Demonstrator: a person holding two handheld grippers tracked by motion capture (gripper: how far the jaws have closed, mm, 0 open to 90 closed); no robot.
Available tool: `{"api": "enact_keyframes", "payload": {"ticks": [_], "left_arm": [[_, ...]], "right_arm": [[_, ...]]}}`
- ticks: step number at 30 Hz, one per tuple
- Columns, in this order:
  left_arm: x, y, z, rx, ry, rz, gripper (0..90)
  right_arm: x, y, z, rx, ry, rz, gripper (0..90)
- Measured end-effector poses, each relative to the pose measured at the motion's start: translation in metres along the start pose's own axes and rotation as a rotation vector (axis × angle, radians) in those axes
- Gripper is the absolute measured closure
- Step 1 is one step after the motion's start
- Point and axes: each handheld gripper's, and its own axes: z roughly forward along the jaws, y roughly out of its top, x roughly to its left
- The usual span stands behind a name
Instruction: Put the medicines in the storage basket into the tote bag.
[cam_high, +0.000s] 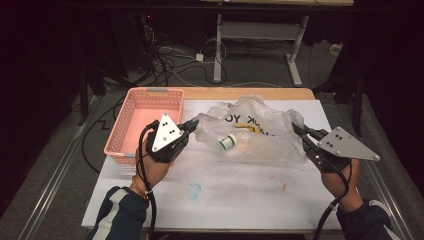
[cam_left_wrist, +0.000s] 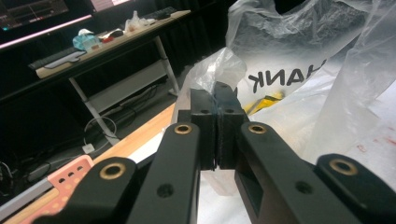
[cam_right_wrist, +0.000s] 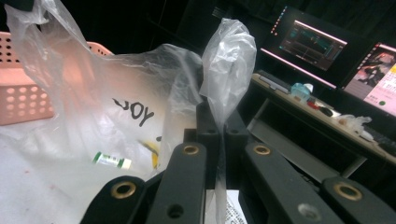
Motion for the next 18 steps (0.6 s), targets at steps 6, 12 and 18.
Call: {"api": "enact_keyframes", "payload": {"ticks": [6, 12, 18], "left_arm": [[0.000, 0.007, 0.008, -0.027, -0.003, -0.008, 86.5], [-0.007, 0.014, 0.015, -0.060, -0.001, 0.000, 86.4], [-0.010, 0.014, 0.016, -0.063, -0.002, 0.009, 86.5]], "right_arm": [[-0.003, 0.001, 0.015, -0.011, -0.007, 0.026, 90.0], [-0.003, -0.001, 0.023, -0.004, -0.012, 0.043, 90.0], [-0.008, -0.002, 0.024, 0.002, -0.016, 0.053, 90.0]]}}
